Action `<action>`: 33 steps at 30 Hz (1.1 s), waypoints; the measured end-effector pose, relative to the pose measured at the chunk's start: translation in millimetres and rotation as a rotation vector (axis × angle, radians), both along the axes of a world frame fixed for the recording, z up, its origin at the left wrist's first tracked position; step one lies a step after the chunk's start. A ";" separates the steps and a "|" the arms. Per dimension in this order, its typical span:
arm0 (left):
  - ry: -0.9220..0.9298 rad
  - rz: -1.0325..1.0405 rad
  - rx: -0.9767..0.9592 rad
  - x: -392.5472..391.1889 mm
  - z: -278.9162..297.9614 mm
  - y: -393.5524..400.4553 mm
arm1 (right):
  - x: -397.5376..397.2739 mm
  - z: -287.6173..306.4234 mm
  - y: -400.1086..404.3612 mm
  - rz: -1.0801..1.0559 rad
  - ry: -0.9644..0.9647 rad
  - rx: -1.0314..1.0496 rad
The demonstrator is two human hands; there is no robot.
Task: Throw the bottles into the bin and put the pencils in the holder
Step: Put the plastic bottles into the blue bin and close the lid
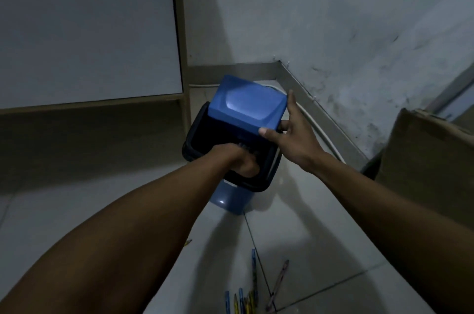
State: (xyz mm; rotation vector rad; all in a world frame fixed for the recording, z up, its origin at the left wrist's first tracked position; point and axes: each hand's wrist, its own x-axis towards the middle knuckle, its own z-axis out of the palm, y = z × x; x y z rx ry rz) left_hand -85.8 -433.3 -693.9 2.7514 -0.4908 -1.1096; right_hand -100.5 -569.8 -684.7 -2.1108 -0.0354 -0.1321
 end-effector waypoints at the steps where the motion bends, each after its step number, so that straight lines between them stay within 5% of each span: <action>1: 0.013 0.015 -0.032 -1.2 -1.5 0.6 | 1.3 -0.9 -0.5 0.014 0.002 -0.010; 17: -1.168 0.405 -0.789 -23.0 -7.0 77.1 | 1.2 -4.0 9.8 -0.100 0.092 -0.101; 21: -0.848 0.668 -0.641 -11.8 -17.9 89.8 | -12.5 -6.1 13.6 -0.116 0.207 -0.019; 24: -0.537 0.753 -0.801 -20.4 -17.9 89.0 | -23.5 -4.7 15.7 -0.103 0.252 -0.002; 33: -0.428 0.817 -0.877 -38.3 -8.3 86.4 | -34.7 2.9 16.0 -0.051 0.205 0.145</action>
